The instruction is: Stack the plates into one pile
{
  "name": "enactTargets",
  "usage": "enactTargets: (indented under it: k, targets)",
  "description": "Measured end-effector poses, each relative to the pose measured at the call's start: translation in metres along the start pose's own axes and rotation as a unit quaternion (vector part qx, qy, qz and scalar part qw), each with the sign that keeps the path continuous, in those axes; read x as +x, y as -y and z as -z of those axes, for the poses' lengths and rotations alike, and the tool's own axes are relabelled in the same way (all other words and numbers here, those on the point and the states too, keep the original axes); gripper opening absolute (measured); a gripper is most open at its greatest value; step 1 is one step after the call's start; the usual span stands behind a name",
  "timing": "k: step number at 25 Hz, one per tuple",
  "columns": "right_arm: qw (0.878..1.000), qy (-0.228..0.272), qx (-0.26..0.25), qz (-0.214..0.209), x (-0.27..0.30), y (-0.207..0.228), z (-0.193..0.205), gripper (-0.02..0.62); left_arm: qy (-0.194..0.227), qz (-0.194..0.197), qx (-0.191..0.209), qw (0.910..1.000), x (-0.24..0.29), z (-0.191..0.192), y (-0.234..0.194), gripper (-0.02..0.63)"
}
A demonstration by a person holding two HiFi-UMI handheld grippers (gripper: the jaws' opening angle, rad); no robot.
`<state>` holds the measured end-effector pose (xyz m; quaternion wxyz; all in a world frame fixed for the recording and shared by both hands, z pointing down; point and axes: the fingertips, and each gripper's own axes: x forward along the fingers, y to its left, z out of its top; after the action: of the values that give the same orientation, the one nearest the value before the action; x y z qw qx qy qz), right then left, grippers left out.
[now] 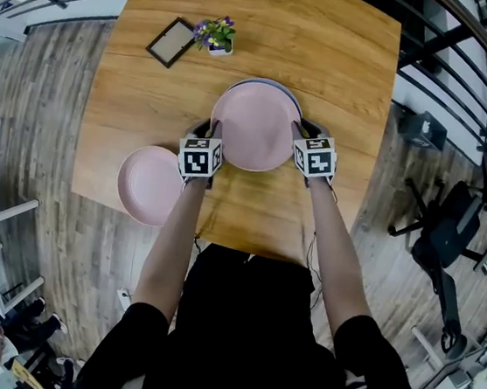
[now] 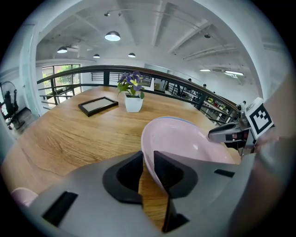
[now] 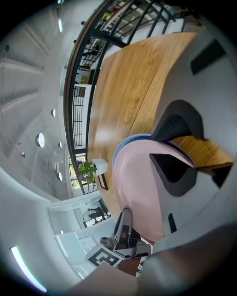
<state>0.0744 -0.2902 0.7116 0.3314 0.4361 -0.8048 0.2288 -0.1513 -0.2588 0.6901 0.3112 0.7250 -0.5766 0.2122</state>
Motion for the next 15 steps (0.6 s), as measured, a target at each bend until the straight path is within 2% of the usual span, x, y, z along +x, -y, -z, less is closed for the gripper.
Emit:
enactTargets:
  k: [4,9,13,15]
  targets:
    - [1.0,0.002,-0.009,0.0,0.0035,-0.0026,-0.0004,0.118,0.002,0.005,-0.003,1.0,0.003,0.0007,-0.002,0.067]
    - [1.0,0.003,-0.026,0.002,0.0014,-0.0051,-0.0011,0.132,0.007,-0.002,0.014,0.9999,0.0021,-0.0025,-0.0018,0.074]
    - [1.0,0.006,-0.029,0.001,0.0016,-0.0058,-0.0017,0.195,0.024,-0.003,-0.01,0.9997,-0.0004,-0.007,-0.0053,0.089]
    - [1.0,0.006,-0.026,0.001,0.0015,-0.0042,-0.0007,0.201,0.024,0.001,-0.016,0.9996,-0.0009,-0.0058,-0.0067,0.101]
